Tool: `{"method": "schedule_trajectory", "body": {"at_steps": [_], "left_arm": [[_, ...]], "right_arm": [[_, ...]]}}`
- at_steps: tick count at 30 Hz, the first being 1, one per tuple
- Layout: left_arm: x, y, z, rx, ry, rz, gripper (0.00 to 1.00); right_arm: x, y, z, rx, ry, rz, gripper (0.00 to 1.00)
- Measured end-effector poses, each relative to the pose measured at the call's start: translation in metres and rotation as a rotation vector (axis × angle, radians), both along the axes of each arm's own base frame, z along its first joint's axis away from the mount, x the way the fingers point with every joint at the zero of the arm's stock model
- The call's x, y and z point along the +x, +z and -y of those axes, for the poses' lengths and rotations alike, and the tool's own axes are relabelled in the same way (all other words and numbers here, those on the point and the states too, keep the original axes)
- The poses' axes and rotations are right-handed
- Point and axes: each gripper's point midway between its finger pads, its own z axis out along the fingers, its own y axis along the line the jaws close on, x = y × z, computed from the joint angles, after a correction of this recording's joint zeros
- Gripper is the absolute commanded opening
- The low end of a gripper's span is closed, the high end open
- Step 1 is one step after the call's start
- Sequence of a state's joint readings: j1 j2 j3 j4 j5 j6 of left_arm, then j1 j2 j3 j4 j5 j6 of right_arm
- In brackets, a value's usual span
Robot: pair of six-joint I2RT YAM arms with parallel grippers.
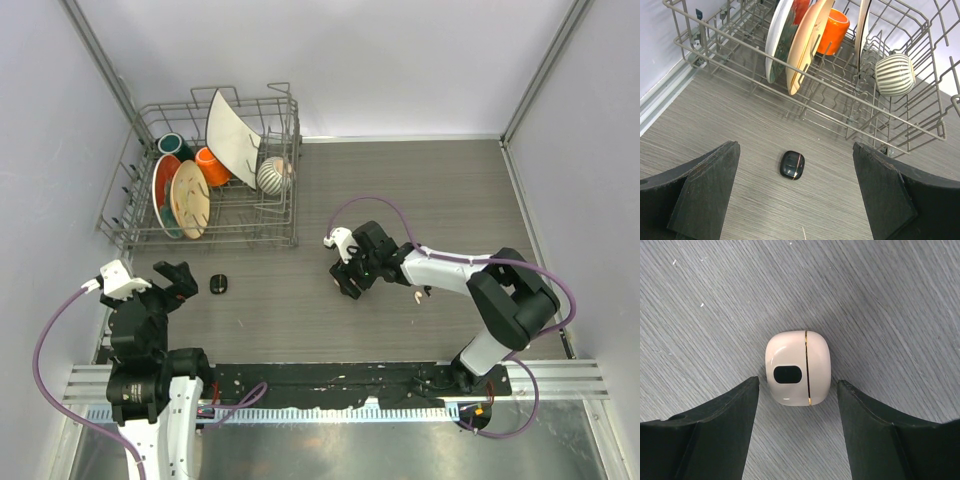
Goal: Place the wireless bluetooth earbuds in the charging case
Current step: Pick up the charging case at the center of the board.
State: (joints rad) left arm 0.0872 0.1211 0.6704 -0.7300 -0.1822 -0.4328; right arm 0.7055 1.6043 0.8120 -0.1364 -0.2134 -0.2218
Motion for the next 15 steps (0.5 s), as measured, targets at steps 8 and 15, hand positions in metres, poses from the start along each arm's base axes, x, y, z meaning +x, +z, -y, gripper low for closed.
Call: {"method": "schedule_trajectory", "body": {"at_steps": [8, 15], "left_arm": [[0.0, 0.0, -0.0001, 0.0, 0.0, 0.0, 1.0], [0.0, 0.0, -0.0001, 0.0, 0.0, 0.0, 1.0]], "right_arm": [[0.0017, -0.001, -0.0025, -0.001, 0.001, -0.002, 0.54], [0.0022, -0.0008, -0.0054, -0.002, 0.002, -0.01, 0.16]]}}
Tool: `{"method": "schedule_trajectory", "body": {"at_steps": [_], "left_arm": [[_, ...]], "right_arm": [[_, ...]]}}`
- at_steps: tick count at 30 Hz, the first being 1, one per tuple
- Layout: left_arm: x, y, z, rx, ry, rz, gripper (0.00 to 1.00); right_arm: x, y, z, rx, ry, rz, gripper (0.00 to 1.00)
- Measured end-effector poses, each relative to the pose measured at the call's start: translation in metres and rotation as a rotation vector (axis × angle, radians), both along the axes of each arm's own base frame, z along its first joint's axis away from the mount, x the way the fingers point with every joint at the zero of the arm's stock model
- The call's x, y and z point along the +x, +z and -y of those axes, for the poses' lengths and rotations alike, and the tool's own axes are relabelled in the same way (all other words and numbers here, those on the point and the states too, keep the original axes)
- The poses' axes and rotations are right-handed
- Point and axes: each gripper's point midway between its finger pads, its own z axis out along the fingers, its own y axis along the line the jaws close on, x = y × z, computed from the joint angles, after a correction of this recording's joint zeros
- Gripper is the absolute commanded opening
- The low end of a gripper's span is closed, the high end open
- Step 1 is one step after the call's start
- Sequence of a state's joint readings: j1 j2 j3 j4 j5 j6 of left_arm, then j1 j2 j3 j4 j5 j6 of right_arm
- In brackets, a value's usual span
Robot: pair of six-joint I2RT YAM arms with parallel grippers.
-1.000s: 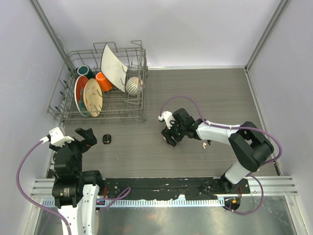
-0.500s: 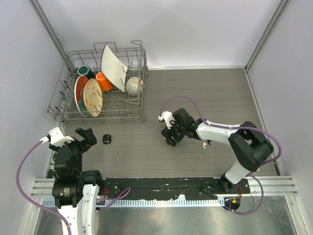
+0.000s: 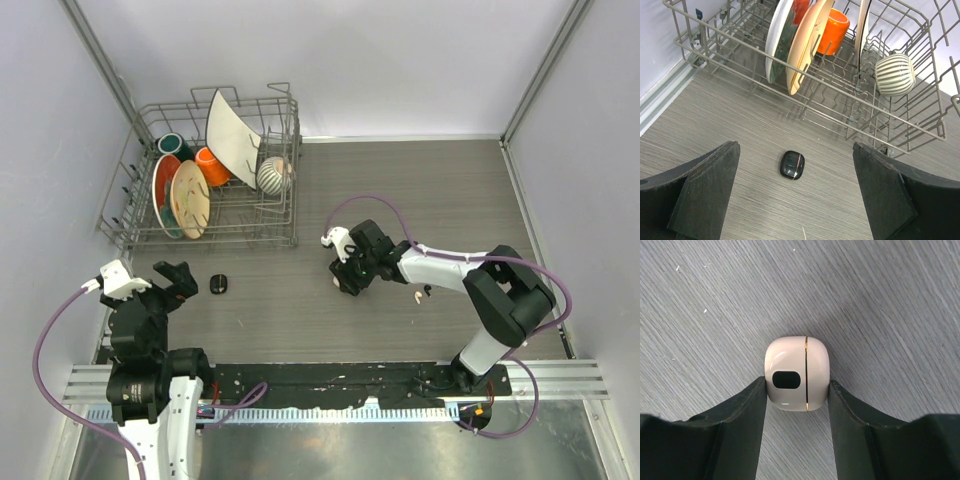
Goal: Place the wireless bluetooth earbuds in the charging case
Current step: Pick up the charging case at the center of the board.
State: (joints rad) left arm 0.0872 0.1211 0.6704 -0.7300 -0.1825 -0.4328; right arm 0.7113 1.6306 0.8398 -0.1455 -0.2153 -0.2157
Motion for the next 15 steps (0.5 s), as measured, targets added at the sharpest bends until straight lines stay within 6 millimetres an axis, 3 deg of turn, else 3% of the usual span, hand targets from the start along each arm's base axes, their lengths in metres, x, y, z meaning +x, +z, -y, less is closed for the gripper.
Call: {"method": "schedule_trajectory", "body": {"at_steps": [3, 7, 11, 15], "left_arm": [[0.0, 0.0, 0.0, 0.0, -0.003, 0.0, 1.0], [-0.001, 0.01, 0.005, -0.007, -0.028, 0.026, 1.0], [-0.007, 0.057, 0.023, -0.031, -0.115, 0.115, 1.0], [-0.011, 0.118, 0.066, -0.052, -0.359, 0.169, 1.0]], "right_arm": [[-0.002, 0.0, 0.001, -0.004, 0.0, -0.007, 0.01], [-0.007, 0.008, 0.001, 0.008, -0.011, -0.022, 0.01], [-0.006, 0.053, -0.006, 0.108, -0.035, 0.044, 0.01], [-0.008, 0.122, -0.013, 0.234, -0.016, 0.196, 0.01]]}}
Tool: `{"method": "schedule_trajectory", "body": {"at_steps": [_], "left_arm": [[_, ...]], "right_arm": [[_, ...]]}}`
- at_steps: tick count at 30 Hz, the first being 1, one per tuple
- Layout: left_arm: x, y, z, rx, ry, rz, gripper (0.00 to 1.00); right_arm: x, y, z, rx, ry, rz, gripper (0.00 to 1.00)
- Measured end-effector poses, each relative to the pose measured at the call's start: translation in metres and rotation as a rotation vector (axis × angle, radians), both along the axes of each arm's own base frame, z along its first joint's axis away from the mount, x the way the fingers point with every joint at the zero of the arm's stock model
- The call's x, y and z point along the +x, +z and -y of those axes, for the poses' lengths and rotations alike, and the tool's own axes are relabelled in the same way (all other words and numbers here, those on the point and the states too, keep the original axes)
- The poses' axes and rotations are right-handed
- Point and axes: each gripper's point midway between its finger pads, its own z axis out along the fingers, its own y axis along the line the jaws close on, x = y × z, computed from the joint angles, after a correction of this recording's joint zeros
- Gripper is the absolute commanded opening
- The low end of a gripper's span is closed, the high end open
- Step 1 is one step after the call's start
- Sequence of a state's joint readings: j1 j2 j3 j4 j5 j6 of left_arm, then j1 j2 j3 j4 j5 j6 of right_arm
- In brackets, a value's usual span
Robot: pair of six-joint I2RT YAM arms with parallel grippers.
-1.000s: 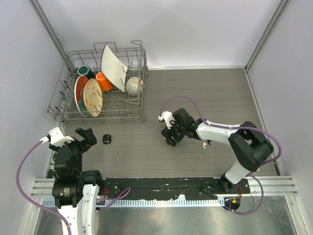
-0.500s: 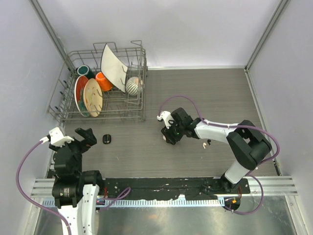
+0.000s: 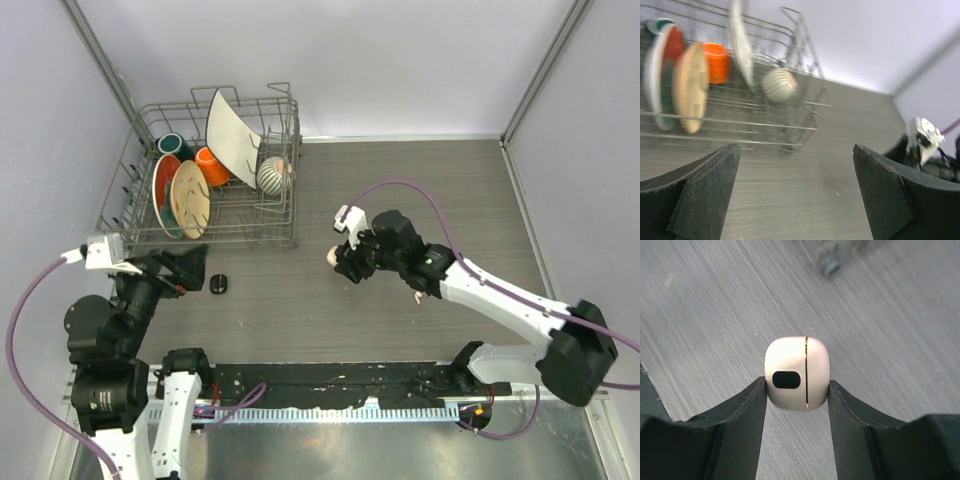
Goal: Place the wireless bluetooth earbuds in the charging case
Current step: Pick up the charging case at the center of the board.
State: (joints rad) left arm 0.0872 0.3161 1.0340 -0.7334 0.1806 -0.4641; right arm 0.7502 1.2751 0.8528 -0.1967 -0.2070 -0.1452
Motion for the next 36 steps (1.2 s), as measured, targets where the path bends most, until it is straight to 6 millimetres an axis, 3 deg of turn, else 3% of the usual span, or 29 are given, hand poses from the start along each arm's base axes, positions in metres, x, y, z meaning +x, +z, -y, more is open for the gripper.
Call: {"method": "schedule_trajectory", "body": {"at_steps": [2, 5, 12, 25, 31, 36], "left_arm": [[0.001, 0.009, 0.02, -0.006, -0.119, -0.006, 1.0], [0.002, 0.001, 0.049, -0.04, -0.298, -0.059, 1.0], [0.013, -0.029, 0.089, -0.191, -0.574, -0.167, 1.0], [0.016, -0.023, 0.117, -0.284, -0.751, -0.218, 0.99], [0.012, -0.047, 0.166, -0.233, -0.884, -0.335, 0.98], [0.022, -0.071, 0.199, -0.172, -0.912, -0.415, 0.97]], "right_arm": [[-0.009, 0.028, -0.004, 0.028, 0.033, 0.072, 0.01], [-0.025, 0.059, -0.006, 0.056, 0.087, 0.165, 0.01], [-0.044, 0.095, 0.002, 0.075, 0.133, 0.301, 0.01], [-0.051, 0.104, -0.003, 0.079, 0.158, 0.351, 0.01], [-0.051, 0.109, -0.009, 0.098, 0.171, 0.36, 0.01], [-0.051, 0.113, -0.011, 0.115, 0.176, 0.371, 0.01]]}}
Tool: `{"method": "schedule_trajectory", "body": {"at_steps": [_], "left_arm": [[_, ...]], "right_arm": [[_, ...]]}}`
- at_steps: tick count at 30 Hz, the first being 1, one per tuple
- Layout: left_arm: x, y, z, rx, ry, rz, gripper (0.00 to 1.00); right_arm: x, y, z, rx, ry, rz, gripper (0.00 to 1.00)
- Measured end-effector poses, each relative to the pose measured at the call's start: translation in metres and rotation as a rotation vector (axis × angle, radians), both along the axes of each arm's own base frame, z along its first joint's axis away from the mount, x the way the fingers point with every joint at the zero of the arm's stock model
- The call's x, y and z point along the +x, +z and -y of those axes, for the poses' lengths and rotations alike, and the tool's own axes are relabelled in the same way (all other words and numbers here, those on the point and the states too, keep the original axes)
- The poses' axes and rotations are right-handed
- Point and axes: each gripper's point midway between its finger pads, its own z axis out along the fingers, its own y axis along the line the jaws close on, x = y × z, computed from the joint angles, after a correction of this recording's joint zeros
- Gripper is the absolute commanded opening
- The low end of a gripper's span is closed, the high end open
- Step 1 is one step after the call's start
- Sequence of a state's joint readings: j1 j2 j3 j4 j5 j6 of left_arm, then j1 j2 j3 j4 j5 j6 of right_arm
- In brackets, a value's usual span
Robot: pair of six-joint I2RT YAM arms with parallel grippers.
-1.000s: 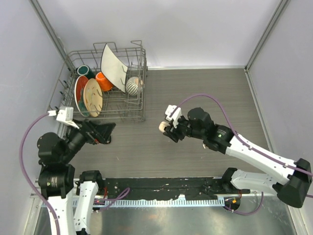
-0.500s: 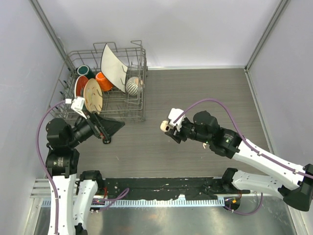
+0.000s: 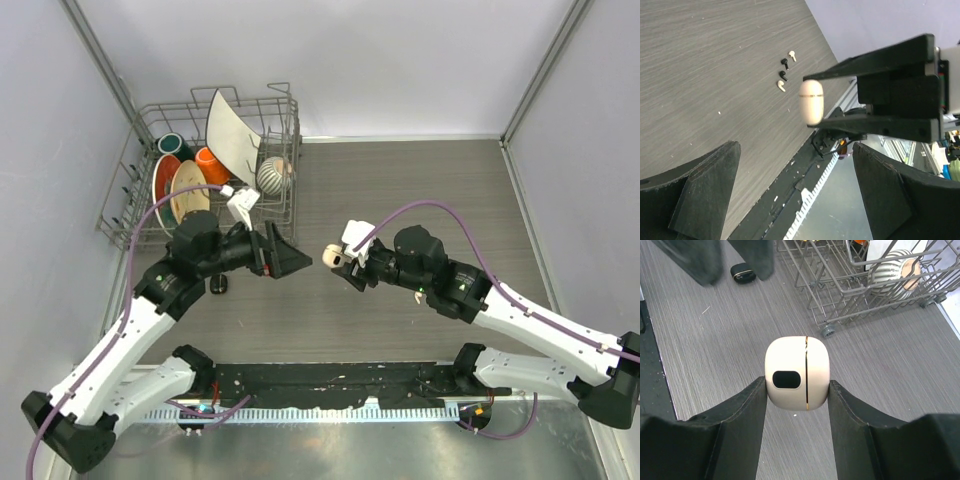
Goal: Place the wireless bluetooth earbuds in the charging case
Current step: Pick up the charging case at the center of the board.
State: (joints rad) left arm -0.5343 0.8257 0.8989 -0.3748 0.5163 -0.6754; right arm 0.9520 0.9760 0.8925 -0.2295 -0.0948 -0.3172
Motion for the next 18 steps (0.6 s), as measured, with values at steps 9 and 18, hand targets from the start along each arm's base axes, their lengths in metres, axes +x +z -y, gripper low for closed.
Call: {"method": "schedule_trajectory", "body": {"at_steps": [9, 18], "left_arm": [[0.024, -0.008, 0.032, 0.03, 0.01, 0.018, 0.9], [0.028, -0.01, 0.057, 0.026, -0.04, 0.028, 0.8]], "right_arm": [[-0.001, 0.008, -0.005, 0.03, 0.019, 0.015, 0.01], [0.001, 0.008, -0.008, 0.037, 0.02, 0.018, 0.01]]}}
